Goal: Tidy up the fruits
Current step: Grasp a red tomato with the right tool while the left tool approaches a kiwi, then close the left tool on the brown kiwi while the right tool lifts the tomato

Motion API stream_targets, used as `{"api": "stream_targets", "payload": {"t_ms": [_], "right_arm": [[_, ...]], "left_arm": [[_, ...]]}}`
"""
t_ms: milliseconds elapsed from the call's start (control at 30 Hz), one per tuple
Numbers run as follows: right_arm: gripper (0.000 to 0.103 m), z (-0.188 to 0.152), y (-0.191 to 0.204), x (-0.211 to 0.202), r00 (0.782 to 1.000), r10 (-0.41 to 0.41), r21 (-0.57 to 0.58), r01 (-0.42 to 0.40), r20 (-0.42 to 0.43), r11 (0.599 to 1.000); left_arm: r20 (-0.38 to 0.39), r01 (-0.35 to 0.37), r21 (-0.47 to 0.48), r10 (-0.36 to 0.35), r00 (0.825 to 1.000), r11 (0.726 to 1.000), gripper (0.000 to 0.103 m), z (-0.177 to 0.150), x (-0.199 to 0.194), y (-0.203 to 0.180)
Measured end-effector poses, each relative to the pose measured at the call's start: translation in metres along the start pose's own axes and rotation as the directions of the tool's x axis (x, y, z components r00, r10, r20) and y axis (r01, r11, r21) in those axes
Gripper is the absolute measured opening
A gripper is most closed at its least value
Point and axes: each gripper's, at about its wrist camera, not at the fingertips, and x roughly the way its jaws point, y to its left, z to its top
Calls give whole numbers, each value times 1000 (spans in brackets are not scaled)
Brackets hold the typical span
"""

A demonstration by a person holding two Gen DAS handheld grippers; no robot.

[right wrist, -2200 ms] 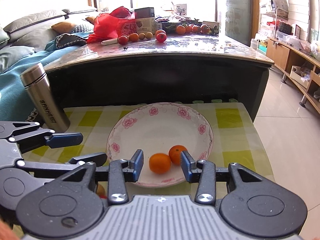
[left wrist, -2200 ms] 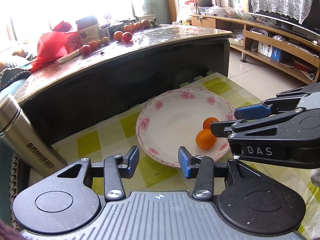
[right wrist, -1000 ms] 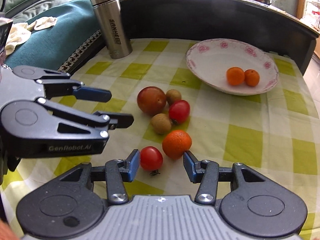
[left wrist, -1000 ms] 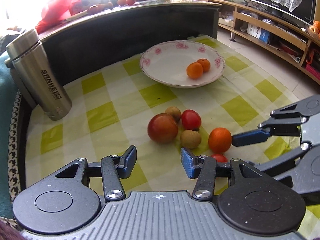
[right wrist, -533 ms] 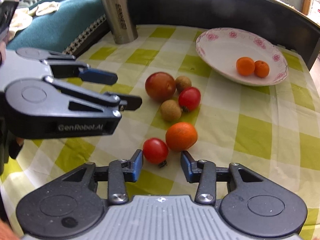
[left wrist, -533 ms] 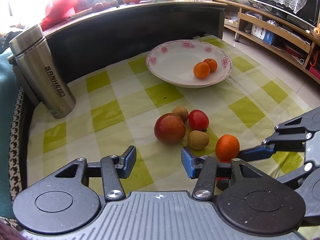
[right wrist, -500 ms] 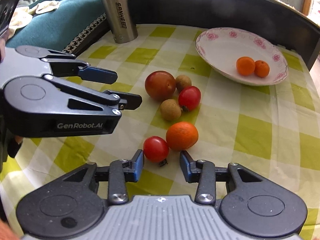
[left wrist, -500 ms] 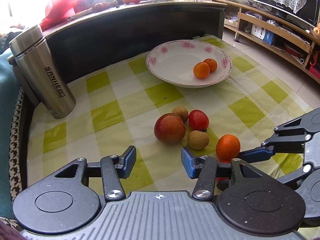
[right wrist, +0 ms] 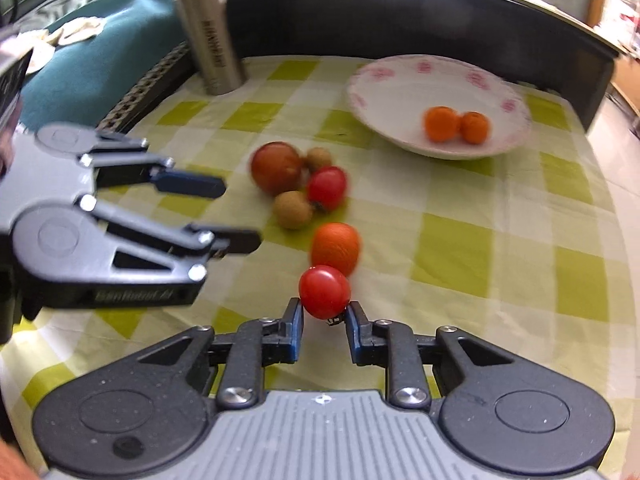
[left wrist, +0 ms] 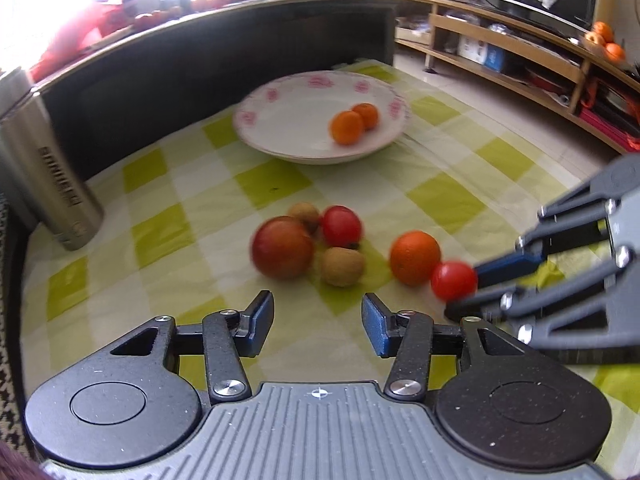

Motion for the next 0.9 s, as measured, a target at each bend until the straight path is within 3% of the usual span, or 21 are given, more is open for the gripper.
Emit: {"api": "stream_targets", "payload": {"t_ms": [333,467,633,900], "right_arm": [[30,3,-34,-5,999,-32,93,31,10,995],[30,1,-40,-3,1000,-27,103,26,4,994],[30,0,-44,-2,999,-43,100,42,6,994],[30,9,-45,-6,997,-60,96,56,40,994]], "left_arm": [[14,29,-5,-29,999,1000,52,7,29,-15],[38,8,7,-9,999,1000,52,10,35,-17],[43,11,7,-12,999,1000,37,9,34,-15],[41,7,23,-8,999,1000,37,11,24,-17]]}}
